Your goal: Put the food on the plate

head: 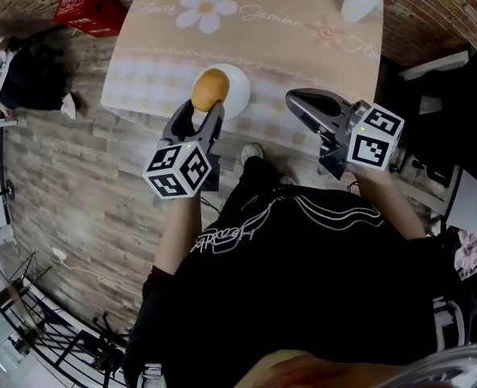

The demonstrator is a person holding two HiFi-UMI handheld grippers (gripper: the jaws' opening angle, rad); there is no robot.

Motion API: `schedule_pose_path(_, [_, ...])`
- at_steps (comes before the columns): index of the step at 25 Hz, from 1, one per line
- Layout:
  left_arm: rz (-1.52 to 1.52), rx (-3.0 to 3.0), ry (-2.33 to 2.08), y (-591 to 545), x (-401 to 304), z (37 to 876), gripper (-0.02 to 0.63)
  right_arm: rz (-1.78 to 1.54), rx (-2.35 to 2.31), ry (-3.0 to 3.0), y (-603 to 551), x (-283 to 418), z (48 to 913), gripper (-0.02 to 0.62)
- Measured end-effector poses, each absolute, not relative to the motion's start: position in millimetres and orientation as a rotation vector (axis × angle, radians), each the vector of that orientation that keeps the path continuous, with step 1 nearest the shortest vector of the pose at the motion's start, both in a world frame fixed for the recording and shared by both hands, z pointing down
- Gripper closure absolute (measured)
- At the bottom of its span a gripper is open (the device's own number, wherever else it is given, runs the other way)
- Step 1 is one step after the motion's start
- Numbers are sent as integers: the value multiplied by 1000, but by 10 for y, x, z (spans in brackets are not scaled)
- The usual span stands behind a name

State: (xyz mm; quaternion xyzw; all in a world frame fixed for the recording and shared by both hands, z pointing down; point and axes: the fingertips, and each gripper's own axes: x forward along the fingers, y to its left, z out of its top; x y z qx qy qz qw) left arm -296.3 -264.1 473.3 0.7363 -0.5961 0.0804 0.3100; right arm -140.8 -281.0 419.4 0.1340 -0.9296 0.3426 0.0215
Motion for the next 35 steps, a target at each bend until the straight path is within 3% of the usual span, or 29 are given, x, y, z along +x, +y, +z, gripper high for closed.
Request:
schedule_pose_path(16, [409,1949,-1520,-2806,-2983,5494,339,1188,503,-2766,-2918,-1358,4766,598])
schedule_pose_path(35, [391,1944,-1536,-2804,-2974,5661,337,1221,498,-2736,-2855,-1301,4895,597])
